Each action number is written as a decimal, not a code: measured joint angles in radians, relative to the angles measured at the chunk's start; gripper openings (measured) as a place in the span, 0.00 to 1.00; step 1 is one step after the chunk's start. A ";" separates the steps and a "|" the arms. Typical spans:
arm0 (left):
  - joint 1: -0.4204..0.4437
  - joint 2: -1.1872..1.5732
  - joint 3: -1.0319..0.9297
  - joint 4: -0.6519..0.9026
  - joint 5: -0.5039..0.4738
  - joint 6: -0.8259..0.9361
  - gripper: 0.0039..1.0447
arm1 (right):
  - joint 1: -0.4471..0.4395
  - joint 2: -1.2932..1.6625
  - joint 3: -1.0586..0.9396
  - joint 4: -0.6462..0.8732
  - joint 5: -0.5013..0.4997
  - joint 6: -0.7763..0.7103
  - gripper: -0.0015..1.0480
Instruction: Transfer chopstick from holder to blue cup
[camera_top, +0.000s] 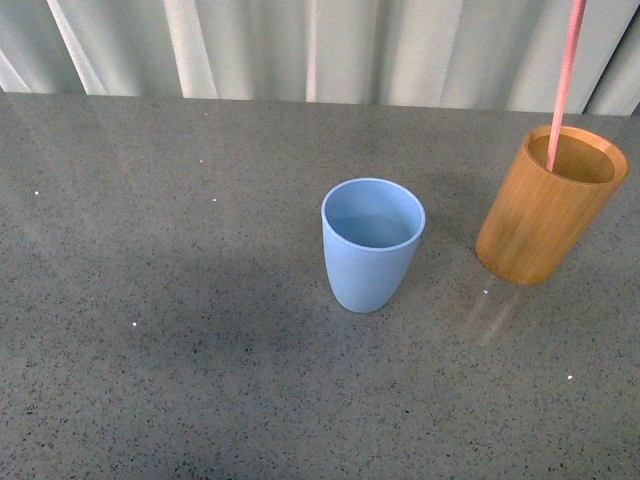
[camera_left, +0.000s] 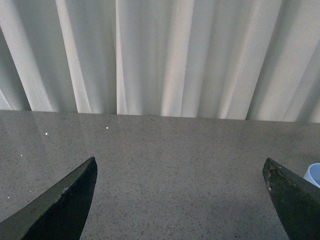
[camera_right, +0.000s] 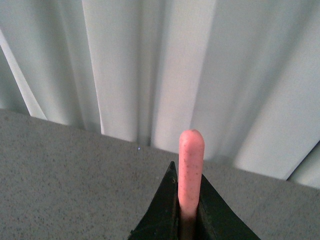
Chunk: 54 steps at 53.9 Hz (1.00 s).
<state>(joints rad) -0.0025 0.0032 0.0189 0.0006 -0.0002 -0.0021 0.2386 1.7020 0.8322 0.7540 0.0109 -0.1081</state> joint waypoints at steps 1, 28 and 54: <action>0.000 0.000 0.000 0.000 0.000 0.000 0.94 | 0.003 -0.008 0.007 -0.005 0.001 -0.004 0.02; 0.000 0.000 0.000 0.000 0.000 0.000 0.94 | 0.242 -0.058 0.097 -0.038 0.038 0.103 0.02; 0.000 0.000 0.000 0.000 0.000 0.000 0.94 | 0.313 0.047 0.031 0.045 0.069 0.193 0.02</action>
<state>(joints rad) -0.0025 0.0032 0.0189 0.0006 -0.0002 -0.0021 0.5518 1.7489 0.8635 0.7986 0.0795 0.0849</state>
